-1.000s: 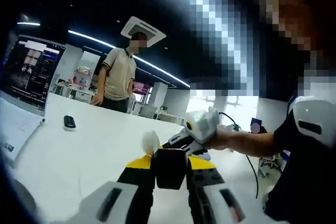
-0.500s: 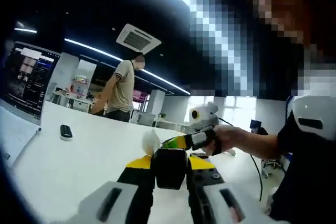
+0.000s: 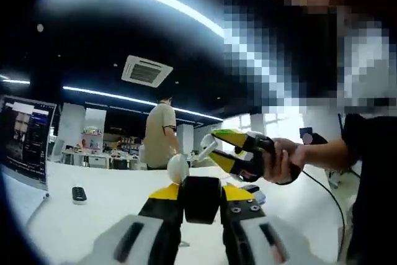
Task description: Pick up the earbuds from the table and place the earbuds into the earbud case
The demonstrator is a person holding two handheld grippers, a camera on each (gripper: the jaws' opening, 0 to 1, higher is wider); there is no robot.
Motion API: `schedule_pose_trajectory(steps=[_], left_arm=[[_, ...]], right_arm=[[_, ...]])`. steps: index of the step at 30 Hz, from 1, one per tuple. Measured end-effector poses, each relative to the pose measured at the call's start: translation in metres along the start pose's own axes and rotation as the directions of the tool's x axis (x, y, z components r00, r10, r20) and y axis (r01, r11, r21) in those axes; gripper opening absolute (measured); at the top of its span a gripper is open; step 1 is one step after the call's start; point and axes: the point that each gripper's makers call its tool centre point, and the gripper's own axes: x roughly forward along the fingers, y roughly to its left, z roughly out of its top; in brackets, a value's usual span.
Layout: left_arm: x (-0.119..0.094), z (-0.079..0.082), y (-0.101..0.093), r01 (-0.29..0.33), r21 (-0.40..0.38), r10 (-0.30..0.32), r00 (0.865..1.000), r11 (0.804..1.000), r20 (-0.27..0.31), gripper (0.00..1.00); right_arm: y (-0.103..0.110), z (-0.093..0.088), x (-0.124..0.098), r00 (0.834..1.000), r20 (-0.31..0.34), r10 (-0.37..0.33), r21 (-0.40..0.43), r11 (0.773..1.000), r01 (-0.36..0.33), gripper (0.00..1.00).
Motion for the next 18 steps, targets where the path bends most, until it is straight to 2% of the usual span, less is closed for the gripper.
schedule_pose_trajectory(steps=[4,7,10,14,18], left_arm=[[0.000,-0.005,0.005,-0.050,0.083,0.053,0.998,0.995,-0.028,0.25],[0.001,-0.001,0.003,-0.064,0.116,0.065,0.998,0.991,-0.008,0.25],[0.000,0.005,0.005,-0.079,0.151,0.078,0.997,0.985,0.015,0.25],[0.002,0.007,0.005,-0.084,0.205,0.083,0.996,0.975,0.015,0.25],[0.003,0.007,0.003,-0.068,0.195,0.066,0.998,0.978,0.016,0.25]], right_arm=[[-0.001,-0.016,0.008,1.000,0.006,-0.017,0.052,0.999,0.017,0.10],[-0.005,-0.025,0.011,0.999,0.017,-0.031,0.085,0.996,0.030,0.10],[-0.009,-0.023,0.008,0.999,0.027,-0.028,0.108,0.994,0.025,0.10],[-0.010,-0.021,0.006,0.999,0.026,-0.036,0.120,0.992,0.032,0.10],[-0.005,-0.008,0.000,0.997,0.065,-0.033,0.104,0.994,0.026,0.10]])
